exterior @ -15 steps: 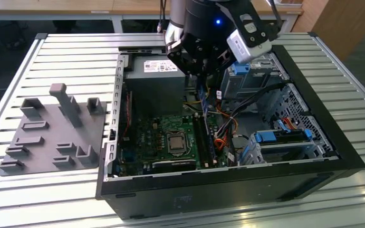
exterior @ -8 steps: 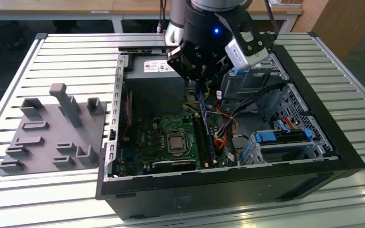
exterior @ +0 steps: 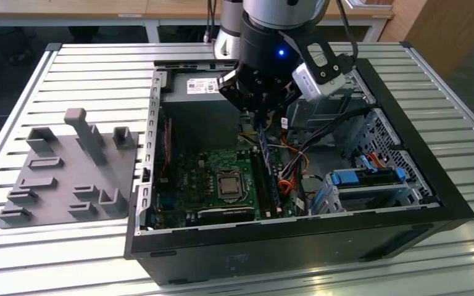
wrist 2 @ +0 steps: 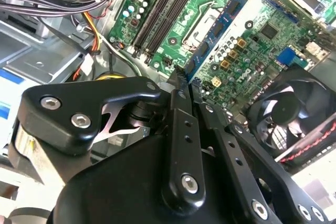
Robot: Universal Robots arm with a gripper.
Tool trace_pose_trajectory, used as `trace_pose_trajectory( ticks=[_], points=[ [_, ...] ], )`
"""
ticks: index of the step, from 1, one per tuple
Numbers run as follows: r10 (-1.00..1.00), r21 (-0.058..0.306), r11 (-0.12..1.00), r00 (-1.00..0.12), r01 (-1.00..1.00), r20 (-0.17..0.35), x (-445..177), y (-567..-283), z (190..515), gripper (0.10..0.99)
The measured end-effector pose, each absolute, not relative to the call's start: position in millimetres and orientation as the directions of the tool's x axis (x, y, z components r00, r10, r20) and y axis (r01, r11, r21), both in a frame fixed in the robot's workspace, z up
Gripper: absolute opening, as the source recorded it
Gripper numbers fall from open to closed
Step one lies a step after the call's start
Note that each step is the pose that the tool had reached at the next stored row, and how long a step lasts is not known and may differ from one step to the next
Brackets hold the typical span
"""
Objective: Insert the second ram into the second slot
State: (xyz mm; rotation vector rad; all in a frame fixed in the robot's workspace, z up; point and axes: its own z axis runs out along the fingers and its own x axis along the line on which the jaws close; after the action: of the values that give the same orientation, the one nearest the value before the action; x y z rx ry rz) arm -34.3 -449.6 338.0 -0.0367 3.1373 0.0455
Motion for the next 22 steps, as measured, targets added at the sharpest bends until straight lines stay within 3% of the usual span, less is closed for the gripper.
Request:
trace_pose_trajectory(
  ticks=[22],
  points=[
    [-0.023,0.029,0.999,-1.000,-0.023,-0.004,-32.6,-449.6,297.8,0.137]
  ],
)
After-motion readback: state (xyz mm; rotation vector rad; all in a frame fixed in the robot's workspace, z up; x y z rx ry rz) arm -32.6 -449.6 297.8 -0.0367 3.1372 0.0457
